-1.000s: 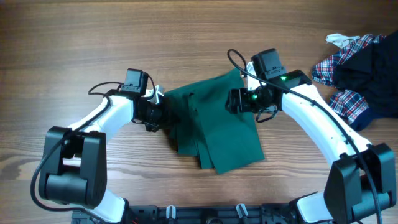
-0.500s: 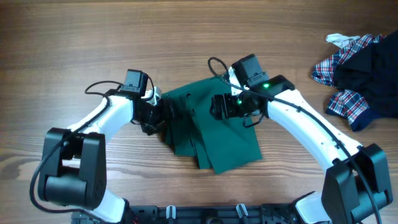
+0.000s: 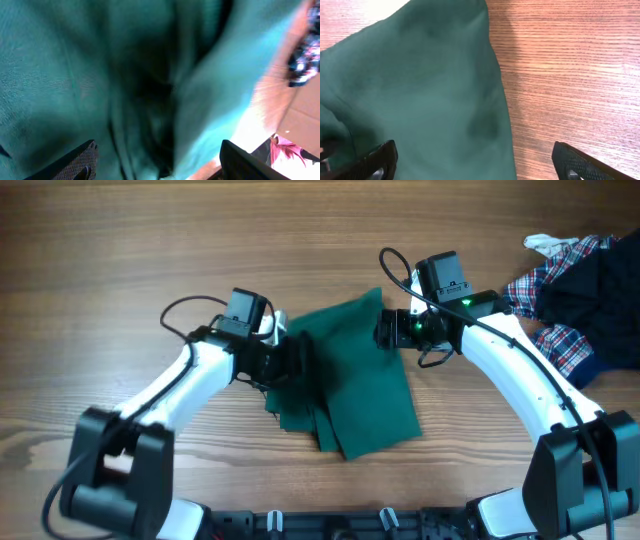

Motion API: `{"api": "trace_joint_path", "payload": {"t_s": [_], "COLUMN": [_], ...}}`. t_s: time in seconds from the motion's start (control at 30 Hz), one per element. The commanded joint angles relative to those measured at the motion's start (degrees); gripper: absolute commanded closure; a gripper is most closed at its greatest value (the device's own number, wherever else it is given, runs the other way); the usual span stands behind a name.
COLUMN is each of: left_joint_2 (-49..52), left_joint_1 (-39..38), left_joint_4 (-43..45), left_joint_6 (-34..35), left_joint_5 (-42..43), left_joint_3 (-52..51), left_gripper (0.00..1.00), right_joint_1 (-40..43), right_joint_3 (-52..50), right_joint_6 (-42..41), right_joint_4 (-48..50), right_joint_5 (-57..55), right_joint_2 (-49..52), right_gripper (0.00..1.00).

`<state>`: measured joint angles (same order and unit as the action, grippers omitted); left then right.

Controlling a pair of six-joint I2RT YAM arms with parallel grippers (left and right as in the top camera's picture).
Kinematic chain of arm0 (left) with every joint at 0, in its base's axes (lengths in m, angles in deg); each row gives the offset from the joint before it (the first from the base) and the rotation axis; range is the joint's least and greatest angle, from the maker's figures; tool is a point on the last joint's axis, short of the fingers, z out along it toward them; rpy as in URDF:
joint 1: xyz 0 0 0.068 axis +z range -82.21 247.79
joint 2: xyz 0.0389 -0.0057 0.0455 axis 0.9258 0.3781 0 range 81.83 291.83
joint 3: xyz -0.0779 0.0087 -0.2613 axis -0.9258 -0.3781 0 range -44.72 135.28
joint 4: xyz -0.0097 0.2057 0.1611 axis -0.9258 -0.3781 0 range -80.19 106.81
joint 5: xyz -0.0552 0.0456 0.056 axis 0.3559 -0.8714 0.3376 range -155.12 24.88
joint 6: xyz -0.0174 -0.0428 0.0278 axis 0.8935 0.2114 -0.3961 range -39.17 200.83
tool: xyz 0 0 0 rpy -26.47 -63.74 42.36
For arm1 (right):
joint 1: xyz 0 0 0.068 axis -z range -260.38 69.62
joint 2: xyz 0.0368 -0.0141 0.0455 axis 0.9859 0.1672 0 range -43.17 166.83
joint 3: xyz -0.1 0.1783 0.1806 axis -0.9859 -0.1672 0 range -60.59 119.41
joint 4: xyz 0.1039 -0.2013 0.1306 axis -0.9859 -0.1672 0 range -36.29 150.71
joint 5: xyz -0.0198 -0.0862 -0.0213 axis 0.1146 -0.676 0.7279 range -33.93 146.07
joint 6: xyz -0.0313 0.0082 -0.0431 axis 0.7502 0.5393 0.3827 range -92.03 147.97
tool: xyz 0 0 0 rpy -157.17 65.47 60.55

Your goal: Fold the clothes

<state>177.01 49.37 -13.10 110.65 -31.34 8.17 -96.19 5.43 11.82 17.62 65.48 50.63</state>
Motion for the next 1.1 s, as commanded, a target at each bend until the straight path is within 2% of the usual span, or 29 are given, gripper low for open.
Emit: {"api": "trace_joint_path", "payload": {"t_s": [0.0,0.23,0.53,0.63,0.73,0.9,0.93,0.97,1.0,1.07], "left_joint_2": [4.5,6.1,8.7,11.1,11.1,11.1,11.1,11.1,11.1,11.1], "left_joint_1": [0.3,0.1,0.0,-1.3,-3.7,-4.9,-4.9,-4.9,-4.9,-4.9], "left_joint_4": [-0.2,2.7,3.6,7.3,10.3,10.7,10.8,10.9,10.9,10.9], "left_joint_6": [1.1,0.7,2.4,3.6,6.4,7.1,7.1,7.1,7.1,7.1], "left_joint_5": [0.7,5.4,5.4,10.8,10.8,9.6,9.7,9.7,9.7,9.7], "left_joint_3": [0.8,0.8,0.7,0.7,0.7,0.7,0.7,0.7,0.7,0.8], "left_gripper": [0.22,0.23,0.21,0.21,0.21,0.22,0.27,0.39,0.66,0.9], "right_joint_1": [-0.2,-0.2,-0.2,-0.2,-0.2,-0.2,-0.2,-0.2,-0.2,-0.2], "right_joint_3": [-0.3,-0.3,-0.4,-0.4,-0.3,-0.4,-0.3,-0.4,-0.3,-0.4], "right_joint_6": [2.7,2.7,2.7,3.1,4.2,4.2,4.2,4.1,4.1,4.1], "right_joint_4": [-0.6,-0.5,-1.1,-1.9,-2.9,-2.9,-2.9,-3.0,-3.1,-3.1], "right_joint_5": [0.9,0.9,0.9,0.9,0.9,0.9,0.9,0.9,0.9,0.9], "right_joint_2": [-0.4,-0.4,-0.4,-0.4,-0.4,-0.4,-0.4,-0.4,-0.4,-0.4], "right_gripper": [0.0,0.0,0.0,0.0,0.0,0.0,0.0,0.0,0.0,0.0]}}
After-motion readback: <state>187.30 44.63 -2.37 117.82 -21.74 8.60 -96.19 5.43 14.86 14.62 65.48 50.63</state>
